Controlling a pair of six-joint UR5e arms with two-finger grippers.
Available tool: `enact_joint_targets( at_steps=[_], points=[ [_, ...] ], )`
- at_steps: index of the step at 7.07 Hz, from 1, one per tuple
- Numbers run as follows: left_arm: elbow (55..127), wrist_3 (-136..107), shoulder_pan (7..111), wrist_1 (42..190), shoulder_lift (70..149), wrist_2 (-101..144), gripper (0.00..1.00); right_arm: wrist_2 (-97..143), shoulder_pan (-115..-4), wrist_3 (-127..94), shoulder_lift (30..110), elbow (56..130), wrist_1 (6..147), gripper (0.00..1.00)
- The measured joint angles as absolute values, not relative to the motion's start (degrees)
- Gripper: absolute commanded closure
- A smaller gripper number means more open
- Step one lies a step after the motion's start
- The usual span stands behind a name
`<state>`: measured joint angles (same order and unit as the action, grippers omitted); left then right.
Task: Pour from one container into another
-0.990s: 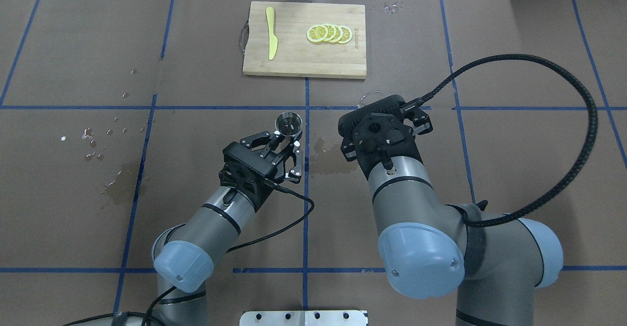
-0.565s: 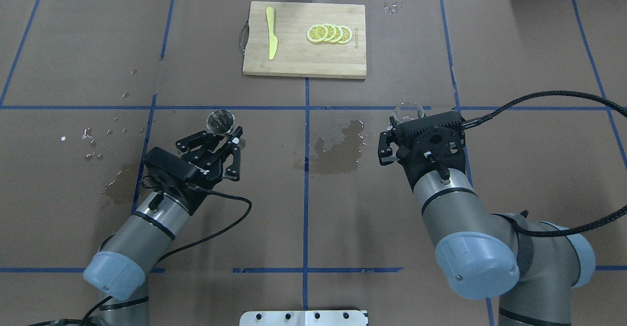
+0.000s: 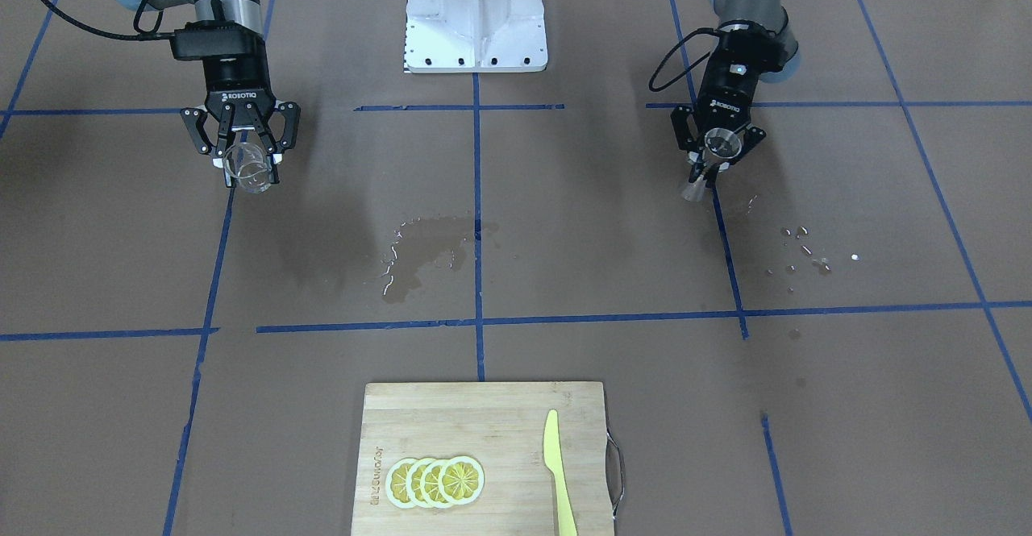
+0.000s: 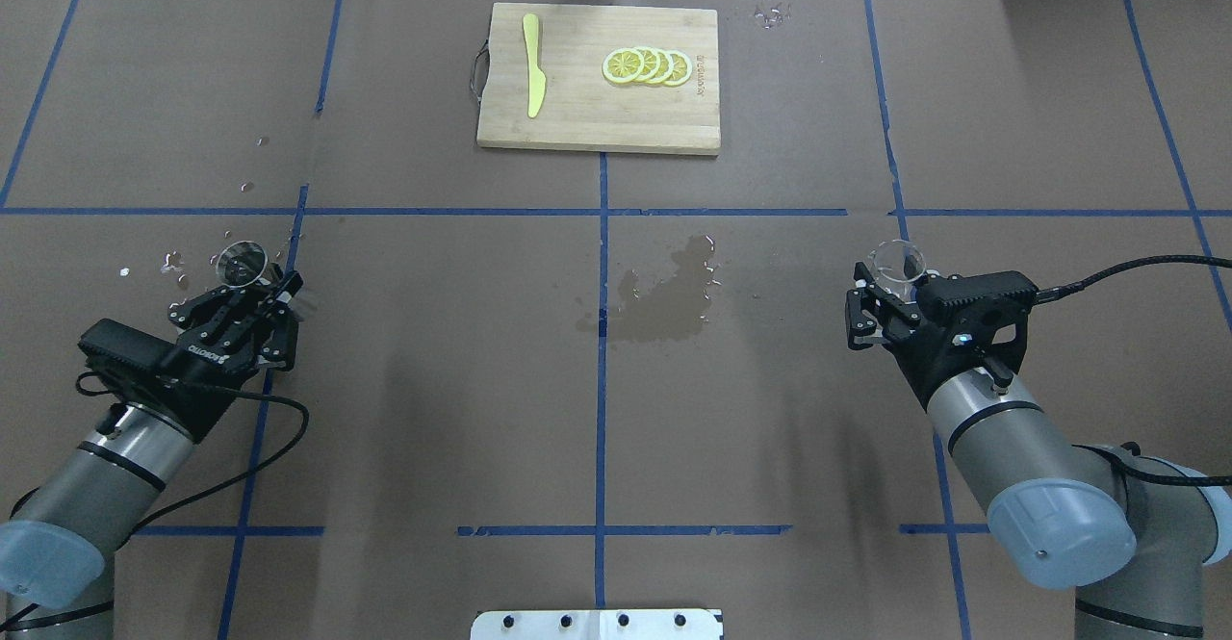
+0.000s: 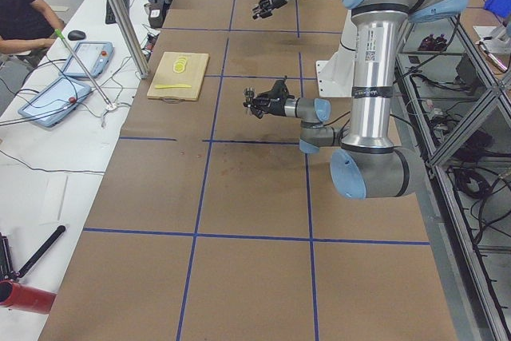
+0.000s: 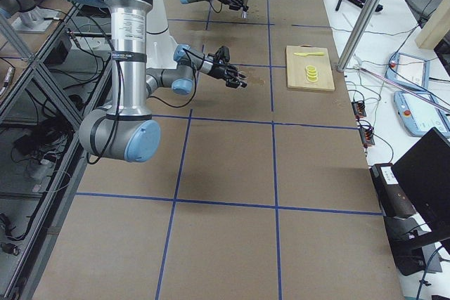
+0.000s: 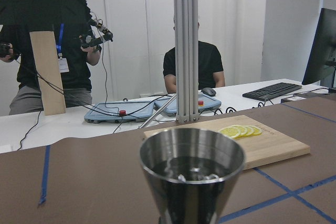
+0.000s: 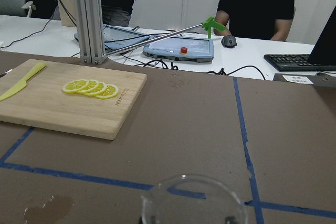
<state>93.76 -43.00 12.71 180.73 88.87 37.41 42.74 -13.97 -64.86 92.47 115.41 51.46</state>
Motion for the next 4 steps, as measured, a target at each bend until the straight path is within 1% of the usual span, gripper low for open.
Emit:
enact_joint_targets(
  at_steps=[1, 2, 4],
  points=[
    [91.91, -47.65, 12.63, 180.98, 86.71, 36.06, 1.0, 42.7, -13.97, -65.17, 92.98, 114.49, 49.73, 1.0],
    [89.8, -50.04, 12.5, 181.06, 85.91, 34.32, 1.0, 42.66, -13.97, -65.28, 93.24, 114.27, 49.14, 1.0],
    [88.13, -51.84, 12.03, 180.85, 85.64, 32.52, 1.0, 42.57, -13.97, -65.38, 93.4, 114.21, 48.85, 1.0]
  ],
)
